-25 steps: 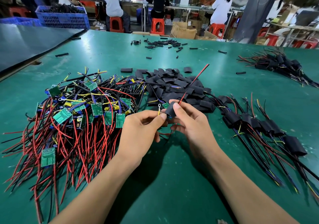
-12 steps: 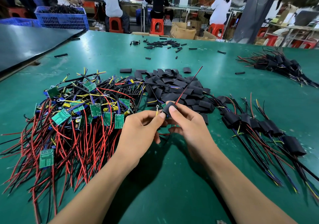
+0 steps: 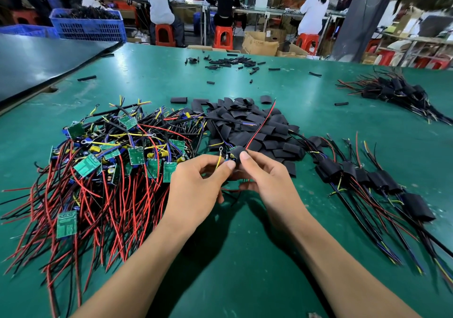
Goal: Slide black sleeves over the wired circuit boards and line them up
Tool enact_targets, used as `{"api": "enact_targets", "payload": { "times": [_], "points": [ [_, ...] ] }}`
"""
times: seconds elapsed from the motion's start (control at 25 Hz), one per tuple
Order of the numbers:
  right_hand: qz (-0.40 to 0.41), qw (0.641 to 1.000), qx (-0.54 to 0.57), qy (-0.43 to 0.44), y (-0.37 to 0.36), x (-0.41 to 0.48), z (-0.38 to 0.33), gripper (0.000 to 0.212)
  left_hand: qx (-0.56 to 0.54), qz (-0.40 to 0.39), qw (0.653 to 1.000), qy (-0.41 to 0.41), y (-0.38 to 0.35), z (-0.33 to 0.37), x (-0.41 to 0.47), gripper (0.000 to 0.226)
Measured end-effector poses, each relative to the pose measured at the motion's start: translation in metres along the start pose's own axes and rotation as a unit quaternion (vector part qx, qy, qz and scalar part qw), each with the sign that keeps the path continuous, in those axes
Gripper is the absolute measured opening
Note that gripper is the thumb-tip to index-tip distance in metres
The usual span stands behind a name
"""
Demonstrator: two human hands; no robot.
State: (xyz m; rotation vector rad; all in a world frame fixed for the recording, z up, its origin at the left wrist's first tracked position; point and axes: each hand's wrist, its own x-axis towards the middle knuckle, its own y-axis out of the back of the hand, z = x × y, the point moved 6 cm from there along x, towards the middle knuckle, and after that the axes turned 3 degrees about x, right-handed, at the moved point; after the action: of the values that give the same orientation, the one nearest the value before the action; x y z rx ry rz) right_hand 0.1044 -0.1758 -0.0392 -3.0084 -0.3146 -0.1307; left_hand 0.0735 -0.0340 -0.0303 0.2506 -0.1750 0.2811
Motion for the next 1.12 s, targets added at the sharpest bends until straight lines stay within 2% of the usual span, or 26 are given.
{"api": "enact_targets", "payload": {
  "times": [0.12, 0.32, 0.52, 0.84, 1.0, 1.12],
  "points": [
    [-0.003, 1.000, -0.006, 0.011, 0.000, 0.000, 0.000, 0.016, 0.009, -0.001, 1.000, 0.001, 0.000, 0.000, -0.001, 0.010],
    [-0.003, 1.000, 0.020, -0.002, -0.001, -0.001, 0.002, 0.017, -0.061, -0.009, 0.998, 0.032, 0.000, -0.003, 0.001, 0.005],
    [-0.021, 1.000, 0.021, -0.002, -0.007, -0.002, 0.004, 0.017, -0.092, -0.019, 0.996, 0.012, 0.003, 0.002, 0.003, 0.018],
    [-0.004, 0.997, 0.077, -0.029, -0.003, 0.003, 0.005, 0.023, -0.088, -0.030, 0.996, 0.011, -0.001, 0.002, 0.001, 0.013],
    [-0.001, 0.994, 0.099, -0.046, 0.001, 0.004, 0.006, 0.014, -0.061, -0.016, 0.998, 0.013, -0.003, -0.001, 0.001, 0.012],
    [-0.010, 0.997, 0.074, -0.035, 0.002, 0.004, 0.004, 0.013, -0.062, -0.005, 0.998, 0.027, -0.001, -0.004, 0.000, 0.014]
  ]
}}
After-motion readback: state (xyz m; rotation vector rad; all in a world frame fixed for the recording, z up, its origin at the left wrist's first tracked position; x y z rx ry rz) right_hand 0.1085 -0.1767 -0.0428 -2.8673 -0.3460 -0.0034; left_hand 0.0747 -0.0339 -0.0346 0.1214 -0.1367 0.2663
